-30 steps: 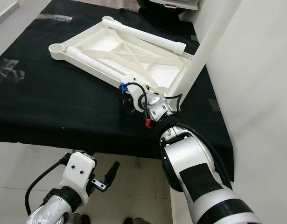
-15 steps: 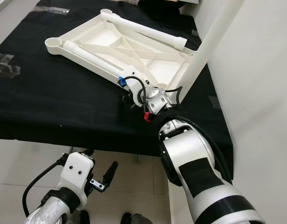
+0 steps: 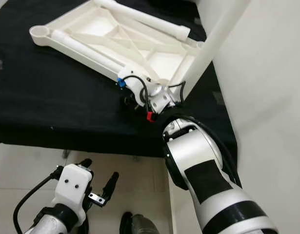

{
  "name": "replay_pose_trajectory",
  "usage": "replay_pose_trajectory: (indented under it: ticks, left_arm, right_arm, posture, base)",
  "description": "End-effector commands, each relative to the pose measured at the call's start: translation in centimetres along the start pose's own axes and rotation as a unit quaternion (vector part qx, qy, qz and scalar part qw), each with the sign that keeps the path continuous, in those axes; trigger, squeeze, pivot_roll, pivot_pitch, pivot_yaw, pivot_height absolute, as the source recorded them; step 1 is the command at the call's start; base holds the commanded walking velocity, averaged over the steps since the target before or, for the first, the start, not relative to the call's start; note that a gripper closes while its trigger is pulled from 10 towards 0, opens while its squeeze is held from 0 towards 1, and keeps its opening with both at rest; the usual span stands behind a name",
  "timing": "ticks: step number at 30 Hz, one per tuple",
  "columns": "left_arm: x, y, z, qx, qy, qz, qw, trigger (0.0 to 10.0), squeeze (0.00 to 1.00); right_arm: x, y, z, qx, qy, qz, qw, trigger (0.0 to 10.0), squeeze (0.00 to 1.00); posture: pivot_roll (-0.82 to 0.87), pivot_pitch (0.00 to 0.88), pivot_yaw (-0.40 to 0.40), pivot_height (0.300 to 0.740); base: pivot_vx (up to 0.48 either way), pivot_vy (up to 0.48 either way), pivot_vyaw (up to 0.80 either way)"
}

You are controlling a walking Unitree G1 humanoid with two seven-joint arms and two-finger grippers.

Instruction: Building children table

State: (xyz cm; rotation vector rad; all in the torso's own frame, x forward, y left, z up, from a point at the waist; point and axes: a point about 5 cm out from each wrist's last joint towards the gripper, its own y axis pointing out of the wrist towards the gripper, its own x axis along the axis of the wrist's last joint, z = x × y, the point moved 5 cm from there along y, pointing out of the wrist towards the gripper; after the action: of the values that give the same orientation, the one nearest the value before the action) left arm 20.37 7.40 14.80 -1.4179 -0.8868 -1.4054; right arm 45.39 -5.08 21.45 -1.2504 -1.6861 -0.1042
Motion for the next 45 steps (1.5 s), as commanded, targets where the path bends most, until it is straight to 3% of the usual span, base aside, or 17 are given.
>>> replay_pose_trajectory:
  ticks: [1,4,5,6,11,16,17,18,19,23,26,28,29,32,36,40,45]
  left_arm:
    - [-0.1,-0.8,-2.4,-0.032,-0.029,0.012,0.999,10.0,0.00]
    - [-0.2,-1.0,-2.5,-0.030,-0.032,0.016,0.999,10.0,0.00]
    - [-0.2,-1.1,-2.6,-0.029,-0.034,0.017,0.999,10.0,0.00]
    - [-0.3,-1.3,-2.7,-0.029,-0.035,0.019,0.999,10.0,0.00]
    - [-0.4,-1.6,-2.8,-0.028,-0.039,0.025,0.999,10.0,0.00]
    - [-0.5,-1.7,-2.7,-0.030,-0.040,0.030,0.998,10.0,0.00]
    - [-0.6,-1.7,-2.7,-0.030,-0.040,0.031,0.998,10.0,0.00]
    - [-0.6,-1.7,-2.6,-0.031,-0.040,0.031,0.998,10.0,0.00]
    - [-0.6,-1.6,-2.6,-0.032,-0.039,0.032,0.998,10.0,0.00]
    - [-0.6,-1.5,-2.5,-0.031,-0.039,0.031,0.998,10.0,0.00]
    - [-0.6,-1.3,-2.4,-0.033,-0.037,0.031,0.998,10.0,0.00]
    - [-0.7,-1.1,-2.1,-0.033,-0.036,0.031,0.998,10.0,0.00]
    - [-0.7,-1.1,-2.1,-0.033,-0.036,0.031,0.998,10.0,0.00]
    - [-0.7,-0.9,-2.0,-0.033,-0.036,0.030,0.998,10.0,0.00]
    - [-0.7,-0.7,-1.9,-0.032,-0.035,0.029,0.998,10.0,0.00]
    - [-0.7,-0.5,-1.8,-0.032,-0.035,0.029,0.998,10.0,0.00]
    - [-0.8,-0.3,-1.6,-0.033,-0.033,0.029,0.998,10.0,0.00]
  right_arm:
    - [-2.3,0.6,3.2,0.096,-0.014,0.041,0.994,10.0,0.00]
    - [-2.4,0.5,3.9,0.125,-0.036,0.044,0.990,10.0,0.00]
    - [-2.5,0.4,4.3,0.147,-0.039,0.045,0.987,2.1,0.00]
    - [-2.5,0.2,4.8,0.172,-0.052,0.037,0.983,0.0,0.00]
    - [-2.9,-0.2,5.4,0.211,-0.075,0.042,0.974,0.0,0.00]
    - [-2.9,-0.1,4.4,0.176,-0.093,0.041,0.979,0.0,0.00]
    - [-2.7,-0.1,4.2,0.175,-0.096,0.039,0.979,0.6,0.00]
    - [-2.6,-0.2,4.1,0.177,-0.101,0.035,0.978,0.1,0.00]
    - [-2.3,-0.4,4.0,0.179,-0.112,0.024,0.977,0.7,0.00]
    - [-2.1,-0.3,3.8,0.169,-0.124,0.016,0.978,0.9,0.00]
    - [-1.7,-1.0,4.7,0.224,-0.154,-0.019,0.962,0.0,0.00]
    - [-2.4,-2.0,5.9,0.295,-0.190,-0.025,0.936,0.0,0.00]
    - [-2.4,-2.0,5.9,0.295,-0.190,-0.025,0.936,0.0,0.00]
    - [-3.9,-2.7,6.4,0.336,-0.234,-0.004,0.913,0.0,0.00]
    - [-4.7,-2.6,6.1,0.322,-0.274,0.012,0.906,0.0,0.00]
    - [-4.4,-2.6,6.0,0.314,-0.280,-0.001,0.907,0.0,0.00]
    - [-5.0,-3.2,5.9,0.329,-0.333,0.005,0.884,0.0,0.00]
  posture:
    - [0.07,0.296,-0.245,0.740]
    - [0.07,0.295,-0.248,0.740]
    - [0.07,0.296,-0.251,0.740]
    - [0.07,0.294,-0.251,0.740]
    - [0.07,0.289,-0.246,0.740]
    - [0.07,0.277,-0.234,0.740]
    - [0.07,0.275,-0.233,0.740]
    - [0.07,0.275,-0.232,0.740]
    - [0.07,0.275,-0.230,0.740]
    - [0.07,0.270,-0.227,0.740]
    - [0.07,0.266,-0.222,0.740]
    - [0.07,0.263,-0.219,0.740]
    - [0.07,0.263,-0.219,0.740]
    - [0.07,0.261,-0.217,0.740]
    - [0.07,0.258,-0.211,0.740]
    - [0.07,0.256,-0.209,0.740]
    - [0.07,0.254,-0.209,0.740]
  base:
    - [0.000,0.000,0.00]
    - [0.000,0.000,0.00]
    - [0.000,0.000,0.00]
    - [0.000,0.000,0.00]
    - [0.000,0.000,0.00]
    - [0.000,0.000,0.00]
    - [0.000,0.000,0.00]
    - [0.000,0.000,0.00]
    - [0.000,0.000,0.00]
    - [0.000,0.000,0.00]
    - [0.000,0.000,0.00]
    - [0.000,0.000,0.00]
    - [0.000,0.000,0.00]
    - [0.000,0.000,0.00]
    - [0.000,0.000,0.00]
    - [0.000,0.000,0.00]
    - [0.000,0.000,0.00]
